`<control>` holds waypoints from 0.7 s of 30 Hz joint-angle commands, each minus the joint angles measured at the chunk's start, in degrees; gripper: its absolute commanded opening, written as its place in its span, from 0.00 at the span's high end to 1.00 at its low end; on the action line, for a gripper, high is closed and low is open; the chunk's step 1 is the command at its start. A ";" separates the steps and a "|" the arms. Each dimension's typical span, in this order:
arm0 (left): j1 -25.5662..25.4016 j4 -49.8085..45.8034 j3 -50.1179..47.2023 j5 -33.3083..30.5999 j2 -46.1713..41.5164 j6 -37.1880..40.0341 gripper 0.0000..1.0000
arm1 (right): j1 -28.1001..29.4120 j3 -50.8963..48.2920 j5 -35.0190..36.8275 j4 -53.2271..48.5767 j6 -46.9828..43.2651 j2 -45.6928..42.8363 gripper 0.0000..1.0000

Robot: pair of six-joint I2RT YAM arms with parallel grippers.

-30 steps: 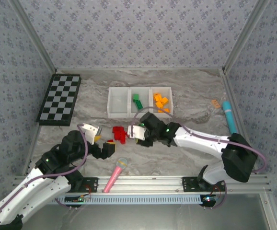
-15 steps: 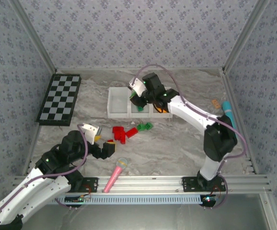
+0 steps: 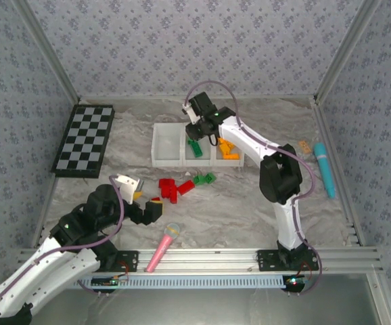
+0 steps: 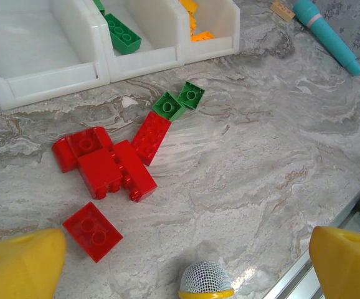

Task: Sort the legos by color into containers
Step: Place the lego in the container.

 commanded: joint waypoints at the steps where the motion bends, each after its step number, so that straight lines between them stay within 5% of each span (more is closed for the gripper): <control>1: -0.42 -0.17 0.87 -0.04 0.23 -0.55 0.00 | 0.00 3.00 3.43 -5.94 1.64 2.31 0.69; 21: -0.45 -0.20 0.94 -0.21 0.06 -0.59 0.00 | -0.35 0.18 5.61 -7.96 10.58 -4.22 0.38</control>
